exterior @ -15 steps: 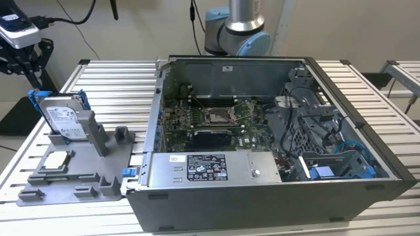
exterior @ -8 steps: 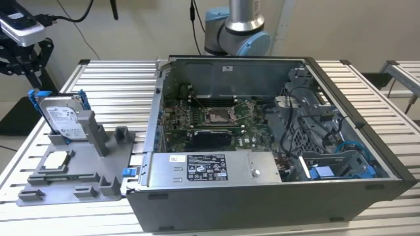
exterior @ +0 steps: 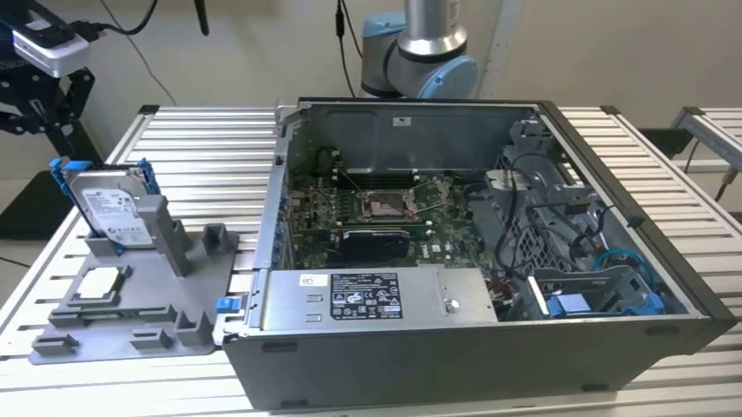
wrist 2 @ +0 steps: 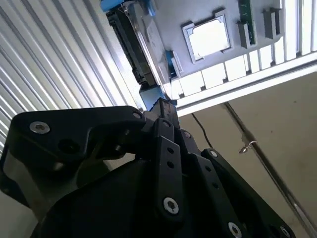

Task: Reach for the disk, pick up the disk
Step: 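Pick up the disk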

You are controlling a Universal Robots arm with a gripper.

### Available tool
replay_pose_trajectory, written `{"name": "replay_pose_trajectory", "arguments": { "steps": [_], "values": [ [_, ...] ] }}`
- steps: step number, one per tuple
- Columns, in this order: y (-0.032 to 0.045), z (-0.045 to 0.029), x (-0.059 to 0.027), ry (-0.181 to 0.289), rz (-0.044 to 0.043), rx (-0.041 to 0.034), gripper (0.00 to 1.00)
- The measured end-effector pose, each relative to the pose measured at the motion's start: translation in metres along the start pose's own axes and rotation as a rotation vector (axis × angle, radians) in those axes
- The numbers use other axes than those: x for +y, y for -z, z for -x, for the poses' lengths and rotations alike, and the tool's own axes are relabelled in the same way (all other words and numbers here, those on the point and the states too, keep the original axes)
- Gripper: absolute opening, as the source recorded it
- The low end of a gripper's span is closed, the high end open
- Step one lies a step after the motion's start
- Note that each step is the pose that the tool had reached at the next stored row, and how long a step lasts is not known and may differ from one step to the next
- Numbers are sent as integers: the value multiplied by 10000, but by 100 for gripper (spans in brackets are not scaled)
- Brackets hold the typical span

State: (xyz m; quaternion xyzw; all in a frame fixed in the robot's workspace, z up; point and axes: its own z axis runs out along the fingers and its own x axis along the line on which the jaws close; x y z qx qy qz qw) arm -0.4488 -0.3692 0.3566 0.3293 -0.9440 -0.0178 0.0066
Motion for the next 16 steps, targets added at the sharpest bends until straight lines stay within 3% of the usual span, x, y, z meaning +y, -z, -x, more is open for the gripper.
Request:
{"name": "replay_pose_trajectory", "arguments": {
  "steps": [9,16],
  "values": [
    [-13,0,-1,1810,-59,-3,0],
    [-25,1,0,3088,-57,42,0]
  ]
}}
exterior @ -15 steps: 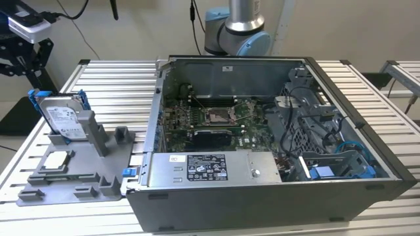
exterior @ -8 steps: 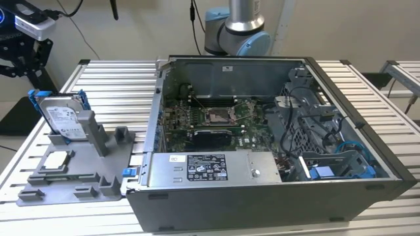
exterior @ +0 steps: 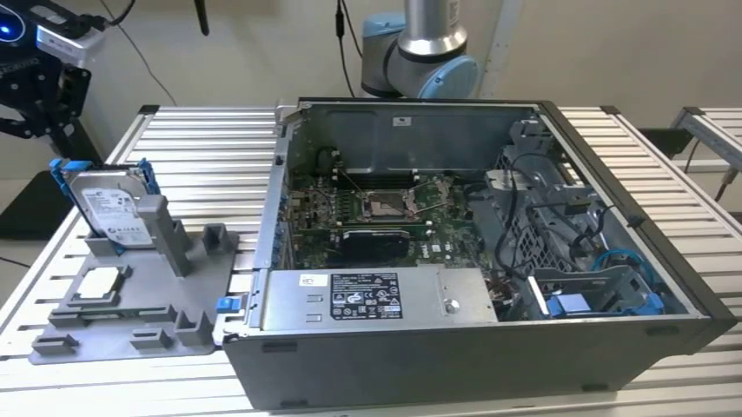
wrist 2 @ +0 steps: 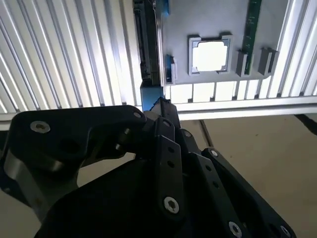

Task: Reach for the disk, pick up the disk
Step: 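Pick up the disk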

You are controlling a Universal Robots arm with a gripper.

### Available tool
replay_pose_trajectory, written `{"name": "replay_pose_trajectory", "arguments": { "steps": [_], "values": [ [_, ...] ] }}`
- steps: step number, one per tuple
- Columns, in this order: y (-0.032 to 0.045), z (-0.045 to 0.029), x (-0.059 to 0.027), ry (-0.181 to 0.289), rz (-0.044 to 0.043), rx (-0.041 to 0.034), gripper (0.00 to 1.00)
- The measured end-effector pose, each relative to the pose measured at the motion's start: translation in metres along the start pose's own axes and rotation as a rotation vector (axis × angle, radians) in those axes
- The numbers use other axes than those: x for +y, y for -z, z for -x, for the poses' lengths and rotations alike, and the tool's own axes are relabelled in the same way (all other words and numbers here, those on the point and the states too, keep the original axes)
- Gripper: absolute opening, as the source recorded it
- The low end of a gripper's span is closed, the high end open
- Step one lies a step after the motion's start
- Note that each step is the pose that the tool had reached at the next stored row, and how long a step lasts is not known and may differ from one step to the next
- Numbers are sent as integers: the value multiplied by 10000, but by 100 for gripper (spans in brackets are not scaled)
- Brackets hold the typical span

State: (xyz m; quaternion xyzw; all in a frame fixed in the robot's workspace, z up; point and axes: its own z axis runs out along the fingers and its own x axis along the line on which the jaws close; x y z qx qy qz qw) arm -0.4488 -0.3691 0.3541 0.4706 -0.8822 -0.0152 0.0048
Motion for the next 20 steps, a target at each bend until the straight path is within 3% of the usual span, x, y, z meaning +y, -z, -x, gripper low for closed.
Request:
{"name": "replay_pose_trajectory", "arguments": {
  "steps": [20],
  "values": [
    [-33,2,1,3619,-8,95,0]
  ]
}}
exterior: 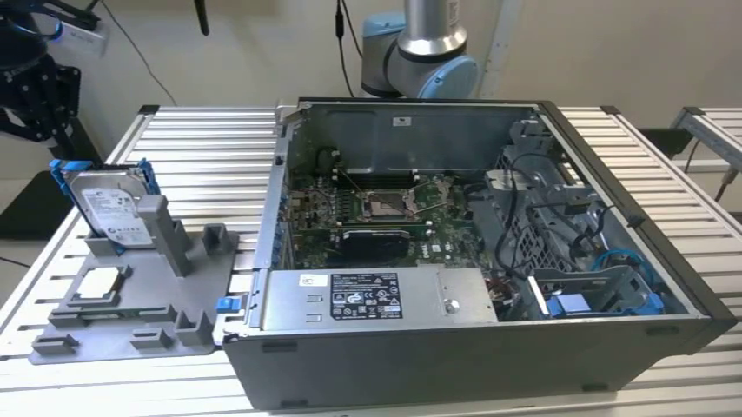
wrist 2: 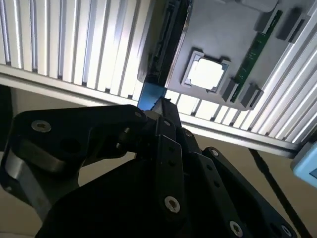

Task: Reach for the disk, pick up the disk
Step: 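Pick up the disk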

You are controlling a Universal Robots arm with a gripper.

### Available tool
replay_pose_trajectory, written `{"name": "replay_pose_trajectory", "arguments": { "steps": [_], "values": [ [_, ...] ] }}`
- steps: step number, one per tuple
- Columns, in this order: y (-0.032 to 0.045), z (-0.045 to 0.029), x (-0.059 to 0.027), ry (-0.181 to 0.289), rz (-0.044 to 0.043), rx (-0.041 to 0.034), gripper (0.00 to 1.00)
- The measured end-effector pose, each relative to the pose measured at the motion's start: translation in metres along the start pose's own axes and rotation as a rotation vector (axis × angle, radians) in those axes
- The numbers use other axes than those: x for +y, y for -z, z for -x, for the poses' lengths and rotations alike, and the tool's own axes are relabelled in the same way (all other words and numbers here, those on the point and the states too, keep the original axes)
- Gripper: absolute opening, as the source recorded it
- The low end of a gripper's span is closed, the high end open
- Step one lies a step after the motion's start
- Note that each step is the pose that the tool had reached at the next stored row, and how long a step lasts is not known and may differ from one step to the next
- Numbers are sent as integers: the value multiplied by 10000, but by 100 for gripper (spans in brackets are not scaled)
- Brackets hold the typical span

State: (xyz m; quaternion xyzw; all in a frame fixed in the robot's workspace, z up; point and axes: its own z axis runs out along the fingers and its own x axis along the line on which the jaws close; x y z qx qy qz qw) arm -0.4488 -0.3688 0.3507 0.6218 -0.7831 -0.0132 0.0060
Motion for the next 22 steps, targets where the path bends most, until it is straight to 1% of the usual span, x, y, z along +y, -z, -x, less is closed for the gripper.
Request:
{"name": "replay_pose_trajectory", "arguments": {
  "steps": [6,7,11,12,22],
  "values": [
    [-8,0,0,984,-16,19,0],
    [-8,0,0,1063,-16,20,0],
    [-9,0,0,1065,-19,19,0],
    [-9,0,0,1065,-19,19,100],
    [-9,0,0,1065,-21,18,100]
  ]
}}
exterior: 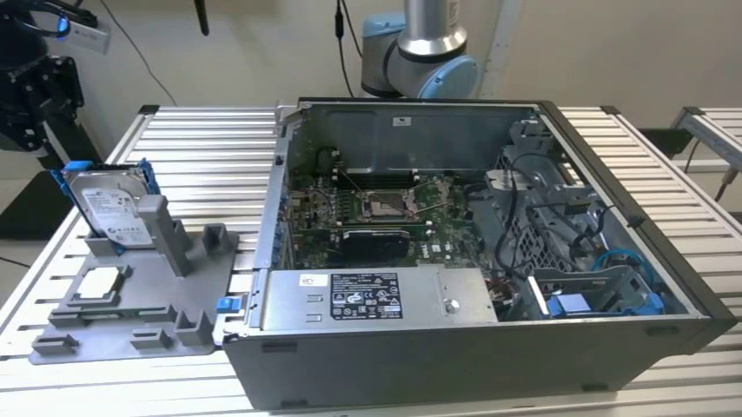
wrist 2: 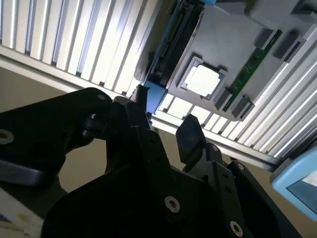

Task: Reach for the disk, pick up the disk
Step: 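Pick up the disk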

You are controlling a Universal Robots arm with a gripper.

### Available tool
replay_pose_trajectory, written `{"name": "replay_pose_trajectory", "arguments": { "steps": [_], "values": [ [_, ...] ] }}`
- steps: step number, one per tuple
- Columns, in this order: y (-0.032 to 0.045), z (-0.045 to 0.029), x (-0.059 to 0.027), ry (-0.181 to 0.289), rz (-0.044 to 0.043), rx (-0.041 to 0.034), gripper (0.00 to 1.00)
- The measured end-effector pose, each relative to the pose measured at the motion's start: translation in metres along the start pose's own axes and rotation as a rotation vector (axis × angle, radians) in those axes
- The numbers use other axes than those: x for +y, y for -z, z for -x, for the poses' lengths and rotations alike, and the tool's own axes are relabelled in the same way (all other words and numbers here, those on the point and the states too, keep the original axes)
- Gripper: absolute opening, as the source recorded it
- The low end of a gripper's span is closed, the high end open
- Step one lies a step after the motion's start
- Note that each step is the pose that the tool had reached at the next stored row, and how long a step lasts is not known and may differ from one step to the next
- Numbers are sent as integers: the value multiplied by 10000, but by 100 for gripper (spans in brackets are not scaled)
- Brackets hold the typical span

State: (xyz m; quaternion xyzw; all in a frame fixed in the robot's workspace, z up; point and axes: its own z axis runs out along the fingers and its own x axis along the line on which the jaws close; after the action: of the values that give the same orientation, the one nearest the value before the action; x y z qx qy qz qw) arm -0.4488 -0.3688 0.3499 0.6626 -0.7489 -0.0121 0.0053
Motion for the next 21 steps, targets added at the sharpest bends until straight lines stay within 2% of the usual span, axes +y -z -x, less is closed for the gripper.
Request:
{"name": "replay_pose_trajectory", "arguments": {
  "steps": [4,8,14,21],
  "values": [
    [-5,0,0,0,-1,0,100],
    [-48,4,-1,0,-1,-16,100],
    [-132,13,-1,3,-59,-116,100],
    [-247,25,-3,9,-142,-188,100]
  ]
}}
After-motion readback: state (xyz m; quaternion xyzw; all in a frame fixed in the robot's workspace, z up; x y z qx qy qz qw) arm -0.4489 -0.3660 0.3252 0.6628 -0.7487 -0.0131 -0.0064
